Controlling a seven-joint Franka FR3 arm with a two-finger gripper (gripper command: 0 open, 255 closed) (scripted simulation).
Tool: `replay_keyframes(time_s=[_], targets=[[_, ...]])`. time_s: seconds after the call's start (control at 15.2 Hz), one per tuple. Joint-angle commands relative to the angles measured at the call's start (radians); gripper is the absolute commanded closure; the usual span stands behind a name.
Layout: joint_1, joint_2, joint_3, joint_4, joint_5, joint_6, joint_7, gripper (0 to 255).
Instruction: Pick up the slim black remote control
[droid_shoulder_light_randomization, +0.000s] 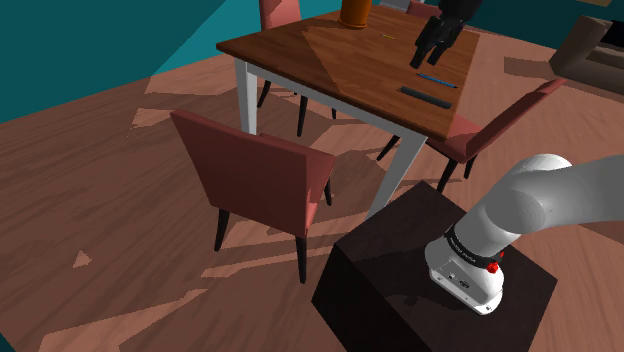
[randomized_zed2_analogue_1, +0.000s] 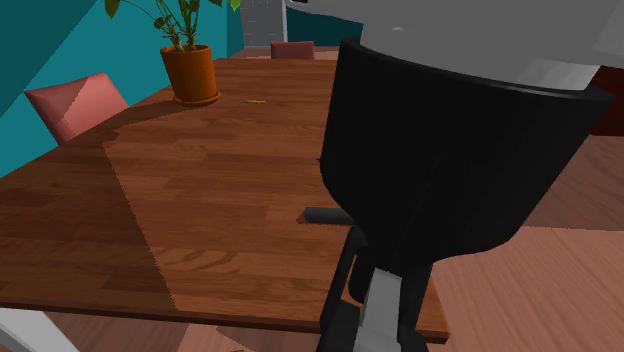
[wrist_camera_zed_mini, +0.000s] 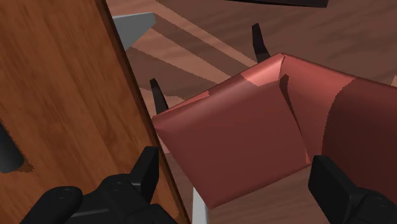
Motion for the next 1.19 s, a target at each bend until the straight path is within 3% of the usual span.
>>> replay_keyframes(time_s=[0.0, 0.59, 1.12], targets=[[0.0, 0.0, 0.0, 0.0, 0.0, 0.0, 0.0, 0], [-0.041, 0.129, -0.153, -0.034, -0.123, 0.138, -0.231, 0], [-0.065, 0.322, -0.287, 0.02, -0.19, 0.272, -0.431, 0]])
